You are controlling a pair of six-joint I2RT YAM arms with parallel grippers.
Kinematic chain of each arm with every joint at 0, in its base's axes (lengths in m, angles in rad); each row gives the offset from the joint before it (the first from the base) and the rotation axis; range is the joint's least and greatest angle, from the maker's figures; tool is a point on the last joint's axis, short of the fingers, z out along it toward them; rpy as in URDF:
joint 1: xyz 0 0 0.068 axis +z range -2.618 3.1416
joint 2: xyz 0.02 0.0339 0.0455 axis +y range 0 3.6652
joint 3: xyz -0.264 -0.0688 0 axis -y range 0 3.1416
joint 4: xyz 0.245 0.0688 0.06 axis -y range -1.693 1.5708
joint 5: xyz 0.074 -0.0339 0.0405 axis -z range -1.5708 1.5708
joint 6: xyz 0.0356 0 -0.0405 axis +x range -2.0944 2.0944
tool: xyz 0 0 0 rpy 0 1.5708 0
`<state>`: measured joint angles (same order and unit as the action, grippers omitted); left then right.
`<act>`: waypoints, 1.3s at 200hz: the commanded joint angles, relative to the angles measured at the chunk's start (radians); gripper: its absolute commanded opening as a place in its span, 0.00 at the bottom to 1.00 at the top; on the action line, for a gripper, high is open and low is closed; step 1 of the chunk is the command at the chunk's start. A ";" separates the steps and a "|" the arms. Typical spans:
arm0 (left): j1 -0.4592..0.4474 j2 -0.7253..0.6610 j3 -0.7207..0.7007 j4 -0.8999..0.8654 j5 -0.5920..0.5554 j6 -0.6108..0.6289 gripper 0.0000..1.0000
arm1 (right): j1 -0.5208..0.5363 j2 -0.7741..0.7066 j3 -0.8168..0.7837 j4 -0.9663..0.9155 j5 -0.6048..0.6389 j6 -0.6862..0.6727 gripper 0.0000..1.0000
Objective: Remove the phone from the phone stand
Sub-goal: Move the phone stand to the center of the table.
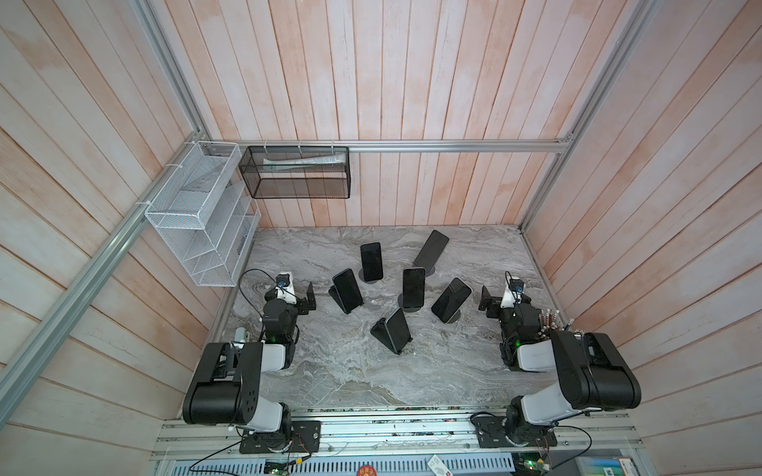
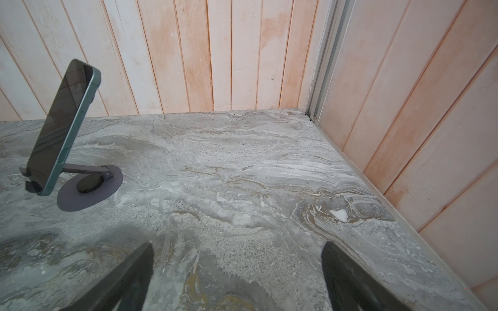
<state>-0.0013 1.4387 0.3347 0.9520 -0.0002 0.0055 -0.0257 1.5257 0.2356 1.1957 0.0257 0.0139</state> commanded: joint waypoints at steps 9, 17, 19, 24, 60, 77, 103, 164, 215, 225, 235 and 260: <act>-0.009 -0.134 0.035 -0.160 -0.007 0.025 1.00 | 0.007 -0.017 0.030 -0.005 0.002 -0.016 0.98; -0.015 -0.174 0.049 -0.208 -0.011 0.038 1.00 | 0.016 -0.038 0.086 -0.109 0.022 -0.020 0.98; -0.016 -0.183 0.052 -0.219 -0.013 0.041 1.00 | 0.018 -0.044 0.103 -0.152 0.021 -0.020 0.98; -0.019 -0.207 0.060 -0.244 -0.016 0.045 1.00 | 0.017 -0.057 0.157 -0.263 0.018 -0.026 0.98; -0.023 -0.348 0.079 -0.334 -0.017 0.058 1.00 | 0.025 -0.050 0.261 -0.423 0.015 -0.029 0.98; -0.023 -0.388 0.085 -0.360 -0.010 0.059 1.00 | 0.029 -0.068 0.276 -0.443 0.026 -0.029 0.98; -0.022 -0.426 0.097 -0.390 0.012 0.052 1.00 | 0.033 -0.117 0.292 -0.415 0.018 -0.003 0.98; -0.023 -0.551 0.217 -0.584 0.082 -0.009 1.00 | 0.155 -0.240 0.565 -0.755 0.134 0.032 0.98; -0.020 -0.650 0.377 -0.932 -0.017 -0.441 1.00 | 0.062 -0.365 0.670 -0.941 -0.310 0.364 0.98; -0.013 -0.680 0.380 -1.028 -0.074 -0.597 1.00 | 0.016 -0.398 0.573 -0.779 -0.427 0.492 0.98; 0.003 -0.721 0.350 -1.038 -0.033 -0.627 1.00 | 0.020 -0.406 0.586 -0.815 -0.428 0.498 0.98; 0.014 -0.839 0.241 -0.949 0.062 -0.622 1.00 | 0.099 -0.381 0.708 -1.020 -0.370 0.373 0.98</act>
<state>0.0059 0.6827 0.6590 0.0555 0.0181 -0.4656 0.0101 1.1248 0.8654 0.3058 -0.2604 0.3771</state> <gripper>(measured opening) 0.999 0.978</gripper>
